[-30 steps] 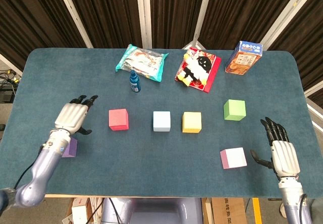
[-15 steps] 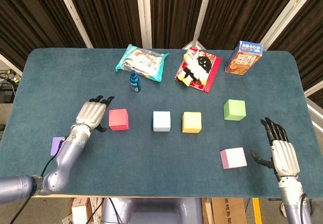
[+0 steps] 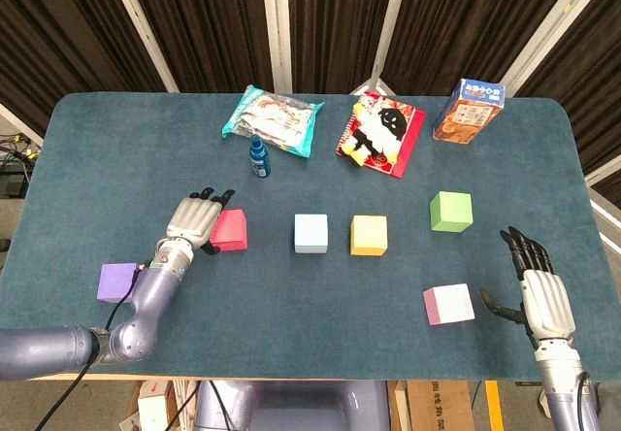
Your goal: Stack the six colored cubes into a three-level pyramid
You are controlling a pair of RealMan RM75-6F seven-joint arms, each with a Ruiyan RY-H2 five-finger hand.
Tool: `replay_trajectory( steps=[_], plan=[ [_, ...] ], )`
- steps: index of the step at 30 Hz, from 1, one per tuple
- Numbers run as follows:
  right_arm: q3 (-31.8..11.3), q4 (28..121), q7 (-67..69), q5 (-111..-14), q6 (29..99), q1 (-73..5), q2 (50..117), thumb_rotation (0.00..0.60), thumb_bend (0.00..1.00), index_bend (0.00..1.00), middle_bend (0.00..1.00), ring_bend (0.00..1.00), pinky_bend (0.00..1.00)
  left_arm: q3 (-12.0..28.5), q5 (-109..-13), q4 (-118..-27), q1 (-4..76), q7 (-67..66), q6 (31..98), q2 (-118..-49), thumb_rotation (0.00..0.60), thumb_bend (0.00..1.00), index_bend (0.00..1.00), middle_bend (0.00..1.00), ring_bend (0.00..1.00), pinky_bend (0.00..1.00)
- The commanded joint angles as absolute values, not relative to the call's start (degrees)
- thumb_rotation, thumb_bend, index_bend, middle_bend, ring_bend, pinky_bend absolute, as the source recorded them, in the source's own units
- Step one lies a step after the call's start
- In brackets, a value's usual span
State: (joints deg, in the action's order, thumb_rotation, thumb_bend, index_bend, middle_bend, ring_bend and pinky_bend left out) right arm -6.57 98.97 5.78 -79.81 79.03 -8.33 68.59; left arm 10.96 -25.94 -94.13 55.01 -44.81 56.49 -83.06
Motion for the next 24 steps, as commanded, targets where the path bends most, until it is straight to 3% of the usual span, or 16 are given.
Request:
replay_trajectory(
  steps=[1,6,24],
  plan=[
    [-6.58,98.97,5.82,-79.75,78.99,-8.35,68.62,0.600,0.33,0.00,0.00,0.00,0.00,10.61,-25.35,-93.40,55.65,-44.80,56.12,-83.70,0.600,0.27,0.03,0.26,0.09,0.18],
    [-6.65,98.95,5.76,-79.46,78.77,-8.44,68.72,0.600,0.33,0.00,0.00,0.00,0.00,10.30,-25.52,-92.85,56.48,-44.29,55.46,-84.22,0.600,0.34,0.05,0.27,0.10,0.18],
    [-6.68,99.03,5.95,-79.13,78.66,-8.43,68.82,0.600,0.33,0.00,0.00,0.00,0.00,11.09,-33.02,-94.52,56.93,-38.07,55.99,-84.64,0.600,0.34,0.07,0.30,0.10,0.19]
  ],
)
